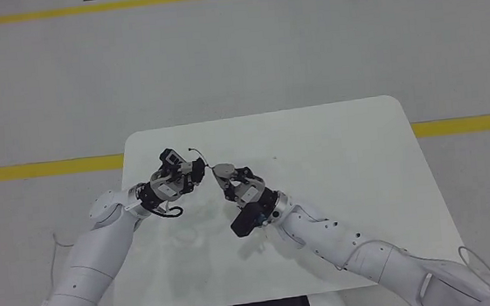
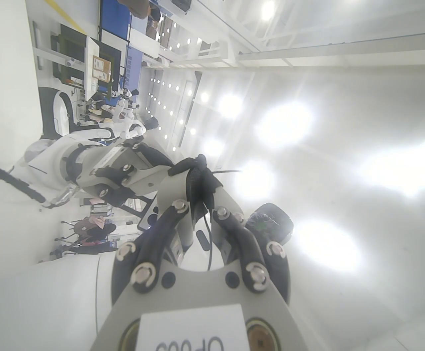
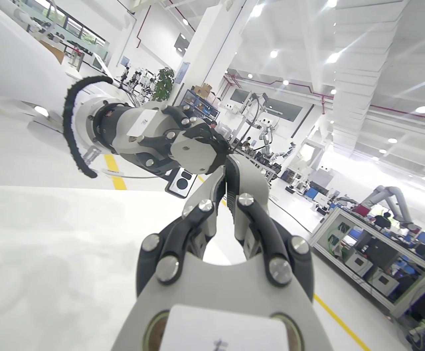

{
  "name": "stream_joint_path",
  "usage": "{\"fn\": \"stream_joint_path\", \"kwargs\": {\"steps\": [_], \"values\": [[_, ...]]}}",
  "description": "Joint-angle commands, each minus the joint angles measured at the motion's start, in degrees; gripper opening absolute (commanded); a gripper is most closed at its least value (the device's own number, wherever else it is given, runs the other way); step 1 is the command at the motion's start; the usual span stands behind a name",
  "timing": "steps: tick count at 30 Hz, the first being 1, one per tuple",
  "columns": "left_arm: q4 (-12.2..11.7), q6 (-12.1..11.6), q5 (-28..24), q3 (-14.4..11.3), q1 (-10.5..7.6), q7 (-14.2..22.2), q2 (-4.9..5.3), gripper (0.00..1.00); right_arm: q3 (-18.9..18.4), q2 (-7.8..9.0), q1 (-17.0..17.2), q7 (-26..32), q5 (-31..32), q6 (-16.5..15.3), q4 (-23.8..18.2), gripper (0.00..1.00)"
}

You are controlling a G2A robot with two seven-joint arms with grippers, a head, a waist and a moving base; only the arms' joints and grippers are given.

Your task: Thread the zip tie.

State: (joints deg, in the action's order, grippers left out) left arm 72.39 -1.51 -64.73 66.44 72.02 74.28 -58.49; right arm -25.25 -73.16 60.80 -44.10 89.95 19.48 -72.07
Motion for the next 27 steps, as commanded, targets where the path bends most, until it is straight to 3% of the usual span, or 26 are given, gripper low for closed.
{"fn": "stream_joint_path", "kwargs": {"steps": [1, 27], "values": [[0.00, 0.00, 0.00, 0.00, 0.00, 0.00, 0.00, 0.00, -0.28, 0.02, 0.19, -0.01, 0.00, 0.00, -0.01, 0.00], [0.00, 0.00, 0.00, 0.00, 0.00, 0.00, 0.00, 0.00, -2.54, 0.73, 1.99, 0.72, 0.00, 0.00, -0.39, 0.00]]}}
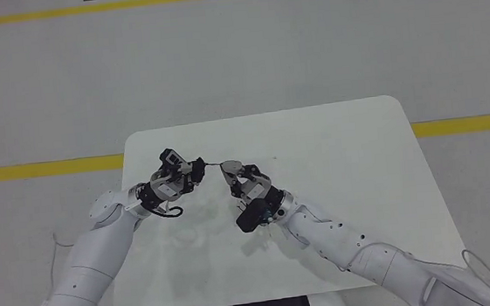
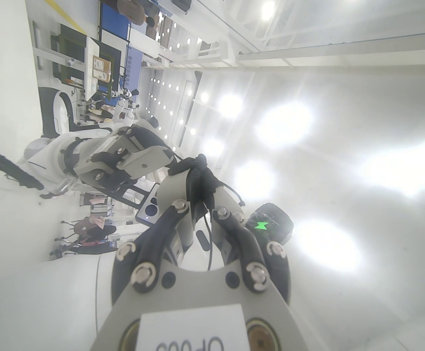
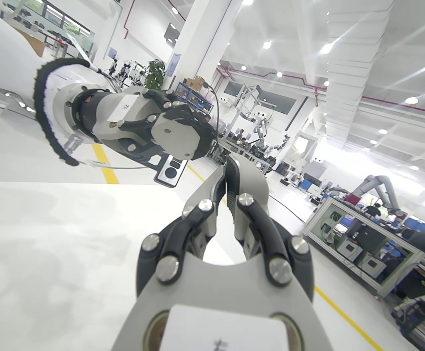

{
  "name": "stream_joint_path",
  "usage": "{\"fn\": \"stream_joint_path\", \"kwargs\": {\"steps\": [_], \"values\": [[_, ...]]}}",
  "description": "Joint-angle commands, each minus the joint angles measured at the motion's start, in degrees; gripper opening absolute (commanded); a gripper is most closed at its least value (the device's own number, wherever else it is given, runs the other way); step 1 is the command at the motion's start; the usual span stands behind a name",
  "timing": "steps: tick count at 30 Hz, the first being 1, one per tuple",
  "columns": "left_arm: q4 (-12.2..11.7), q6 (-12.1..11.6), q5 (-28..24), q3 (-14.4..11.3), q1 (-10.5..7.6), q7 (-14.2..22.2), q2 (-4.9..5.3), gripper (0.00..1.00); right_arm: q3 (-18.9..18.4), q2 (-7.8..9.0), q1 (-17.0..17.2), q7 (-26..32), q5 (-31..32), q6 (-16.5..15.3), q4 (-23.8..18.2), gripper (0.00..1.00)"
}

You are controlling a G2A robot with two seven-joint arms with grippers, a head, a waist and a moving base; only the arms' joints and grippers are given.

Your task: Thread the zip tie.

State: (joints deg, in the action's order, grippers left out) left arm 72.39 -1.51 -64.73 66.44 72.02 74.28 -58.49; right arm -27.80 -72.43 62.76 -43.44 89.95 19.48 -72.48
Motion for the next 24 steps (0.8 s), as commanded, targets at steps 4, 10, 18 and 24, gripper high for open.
{"fn": "stream_joint_path", "kwargs": {"steps": [4, 10, 18, 24], "values": [[0.00, 0.00, 0.00, 0.00, 0.00, 0.00, 0.00, 0.00, -0.08, 0.01, 0.20, 0.16, 0.00, 0.00, 0.12, 0.00], [0.00, 0.00, 0.00, 0.00, 0.00, 0.00, 0.00, 0.00, -0.20, -0.01, 0.44, 0.41, 0.00, 0.00, 0.39, 0.00], [0.00, 0.00, 0.00, 0.00, 0.00, 0.00, 0.00, 0.00, -0.03, -0.13, 0.40, 0.64, 0.00, 0.00, 0.73, 0.00], [0.00, 0.00, 0.00, 0.00, 0.00, 0.00, 0.00, 0.00, -0.03, -0.13, 0.40, 0.64, 0.00, 0.00, 0.73, 0.00]]}}
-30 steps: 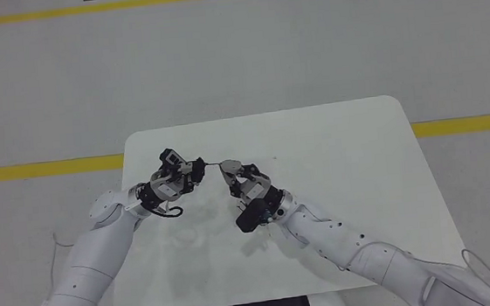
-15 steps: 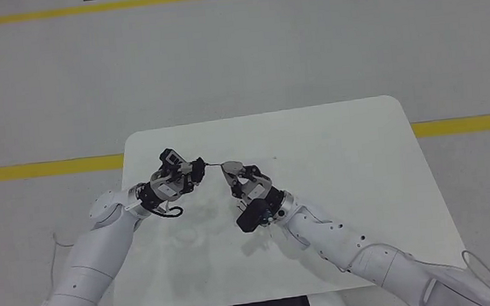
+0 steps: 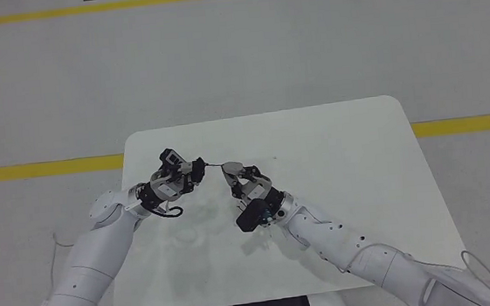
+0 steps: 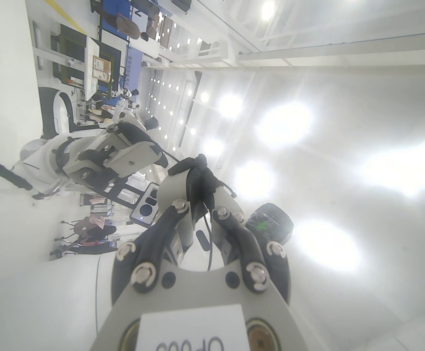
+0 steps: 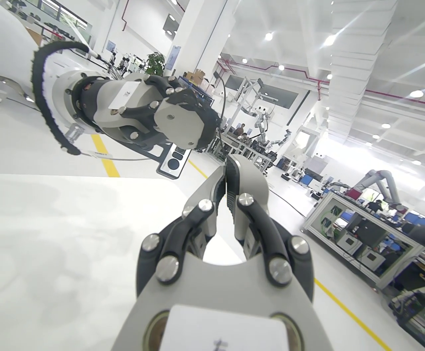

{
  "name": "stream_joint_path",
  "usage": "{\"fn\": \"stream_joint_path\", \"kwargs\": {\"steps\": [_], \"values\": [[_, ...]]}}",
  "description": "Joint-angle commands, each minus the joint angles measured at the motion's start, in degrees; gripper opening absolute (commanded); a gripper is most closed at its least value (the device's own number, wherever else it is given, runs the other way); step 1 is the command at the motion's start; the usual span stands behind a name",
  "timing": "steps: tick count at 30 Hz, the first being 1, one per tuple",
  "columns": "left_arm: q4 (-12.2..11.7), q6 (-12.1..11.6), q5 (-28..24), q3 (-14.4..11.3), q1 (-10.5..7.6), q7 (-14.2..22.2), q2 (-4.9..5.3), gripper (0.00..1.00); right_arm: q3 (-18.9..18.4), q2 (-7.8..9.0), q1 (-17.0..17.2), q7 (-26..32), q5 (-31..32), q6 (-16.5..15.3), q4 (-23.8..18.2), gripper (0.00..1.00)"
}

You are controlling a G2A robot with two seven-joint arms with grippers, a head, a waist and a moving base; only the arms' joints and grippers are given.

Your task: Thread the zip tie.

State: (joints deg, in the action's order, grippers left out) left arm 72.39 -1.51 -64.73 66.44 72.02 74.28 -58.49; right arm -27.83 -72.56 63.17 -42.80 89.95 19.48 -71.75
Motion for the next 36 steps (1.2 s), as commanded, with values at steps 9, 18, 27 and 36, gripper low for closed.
{"fn": "stream_joint_path", "kwargs": {"steps": [9, 18, 27, 36], "values": [[0.00, 0.00, 0.00, 0.00, 0.00, 0.00, 0.00, 0.00, 0.00, 0.00, 0.00, 0.00, 0.00, 0.00, 0.00, 0.00], [0.00, 0.00, 0.00, 0.00, 0.00, 0.00, 0.00, 0.00, -1.02, 0.81, 0.69, 0.85, 0.00, 0.00, -1.12, 0.00], [0.00, 0.00, 0.00, 0.00, 0.00, 0.00, 0.00, 0.00, -1.49, 1.74, 1.50, 1.09, 0.00, 0.00, -1.97, 0.00], [0.00, 0.00, 0.00, 0.00, 0.00, 0.00, 0.00, 0.00, -1.17, 2.27, 1.40, 1.74, 0.00, 0.00, -2.44, 0.00]]}}
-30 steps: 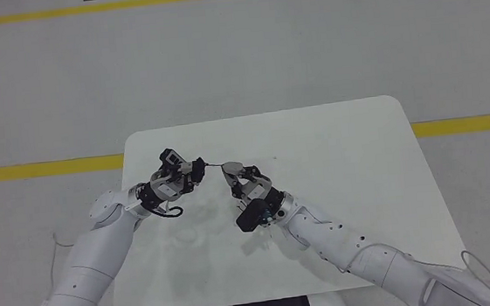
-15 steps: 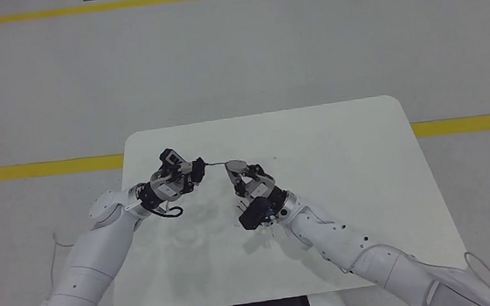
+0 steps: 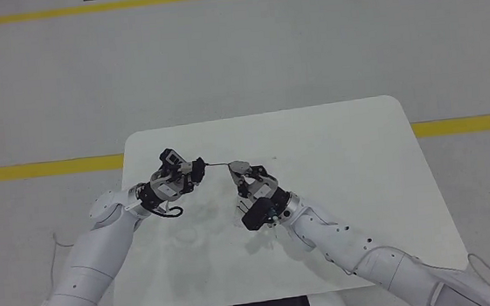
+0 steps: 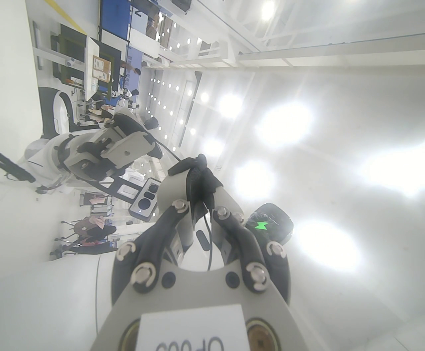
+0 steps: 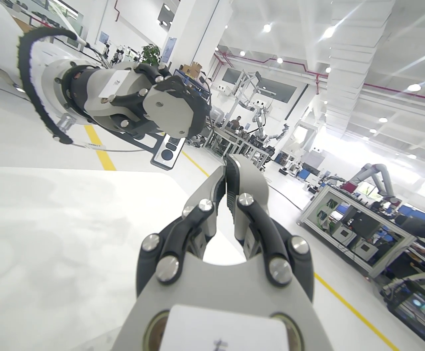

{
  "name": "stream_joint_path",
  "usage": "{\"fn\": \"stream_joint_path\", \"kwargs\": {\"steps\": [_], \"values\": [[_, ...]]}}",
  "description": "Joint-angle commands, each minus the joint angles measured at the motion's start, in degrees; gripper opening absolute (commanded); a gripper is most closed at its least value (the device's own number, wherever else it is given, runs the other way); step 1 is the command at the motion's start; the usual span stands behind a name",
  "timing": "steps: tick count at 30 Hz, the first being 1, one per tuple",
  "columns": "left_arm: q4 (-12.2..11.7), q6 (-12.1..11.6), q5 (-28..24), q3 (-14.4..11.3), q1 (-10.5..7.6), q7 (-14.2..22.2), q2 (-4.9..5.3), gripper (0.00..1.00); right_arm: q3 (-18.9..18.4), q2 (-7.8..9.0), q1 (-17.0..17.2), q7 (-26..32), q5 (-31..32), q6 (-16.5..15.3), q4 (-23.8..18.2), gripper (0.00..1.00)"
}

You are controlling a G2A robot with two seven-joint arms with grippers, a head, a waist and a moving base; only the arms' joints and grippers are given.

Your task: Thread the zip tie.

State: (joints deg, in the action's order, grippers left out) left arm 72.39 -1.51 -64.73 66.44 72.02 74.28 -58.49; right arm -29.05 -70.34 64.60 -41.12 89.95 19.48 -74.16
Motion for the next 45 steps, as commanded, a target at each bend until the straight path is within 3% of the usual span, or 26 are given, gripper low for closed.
{"fn": "stream_joint_path", "kwargs": {"steps": [1, 45], "values": [[0.00, 0.00, 0.00, 0.00, 0.00, 0.00, 0.00, 0.00, 0.08, 0.09, -0.07, 0.14, 0.00, 0.00, -0.04, 0.00], [0.00, 0.00, 0.00, 0.00, 0.00, 0.00, 0.00, 0.00, 1.69, 0.60, -1.20, 3.54, 0.00, 0.00, 0.83, 0.00]]}}
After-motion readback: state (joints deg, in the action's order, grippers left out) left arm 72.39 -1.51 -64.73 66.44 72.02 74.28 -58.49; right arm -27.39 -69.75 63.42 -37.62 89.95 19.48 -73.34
